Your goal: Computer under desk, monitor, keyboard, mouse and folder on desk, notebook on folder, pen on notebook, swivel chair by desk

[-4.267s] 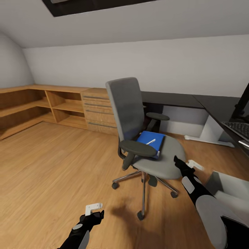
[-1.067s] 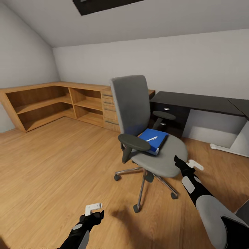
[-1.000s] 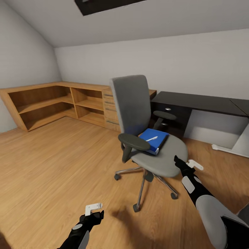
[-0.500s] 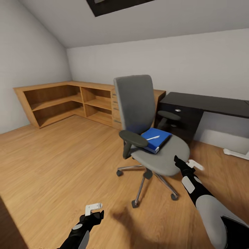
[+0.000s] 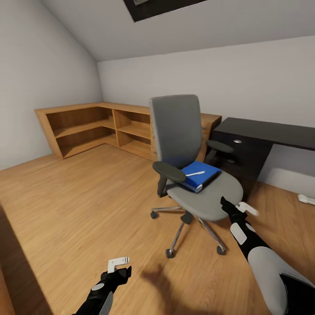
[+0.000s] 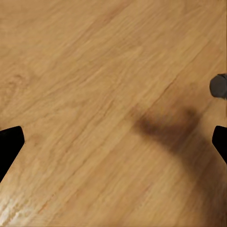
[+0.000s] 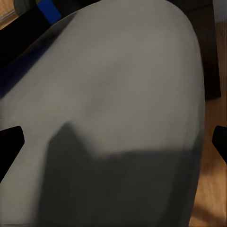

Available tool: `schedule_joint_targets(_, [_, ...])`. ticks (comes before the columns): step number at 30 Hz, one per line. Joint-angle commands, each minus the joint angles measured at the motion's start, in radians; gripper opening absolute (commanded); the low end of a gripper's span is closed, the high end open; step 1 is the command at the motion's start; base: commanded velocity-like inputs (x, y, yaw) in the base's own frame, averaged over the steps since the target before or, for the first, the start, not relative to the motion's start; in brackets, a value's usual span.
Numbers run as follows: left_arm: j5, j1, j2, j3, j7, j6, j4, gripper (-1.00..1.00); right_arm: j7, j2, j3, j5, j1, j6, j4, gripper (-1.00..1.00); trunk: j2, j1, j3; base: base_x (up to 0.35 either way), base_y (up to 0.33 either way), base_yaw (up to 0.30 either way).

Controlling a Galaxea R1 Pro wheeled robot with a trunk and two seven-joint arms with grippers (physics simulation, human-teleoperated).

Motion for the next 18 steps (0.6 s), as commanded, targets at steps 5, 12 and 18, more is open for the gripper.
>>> schedule_joint_targets(5, [0.010,0.000,-0.001,0.000,0.003,0.005,0.001,1.00,0.007,0.000,0.006,-0.011,0.000,-0.004,0.024,1.00,0.000,0.000,-0.001,0.000,0.000,0.159])
schedule_joint_targets(12, [0.010,0.000,-0.001,0.000,0.003,0.005,0.002,1.00,0.007,0.000,0.005,-0.011,0.000,-0.004,0.024,1.00,0.000,0.000,-0.001,0.000,0.000,0.115])
schedule_joint_targets(18, [0.010,0.000,-0.001,-0.001,0.003,0.004,0.002,1.00,0.007,-0.003,0.005,-0.011,0.000,-0.004,0.024,1.00,0.000,0.000,-0.001,0.000,0.000,0.011])
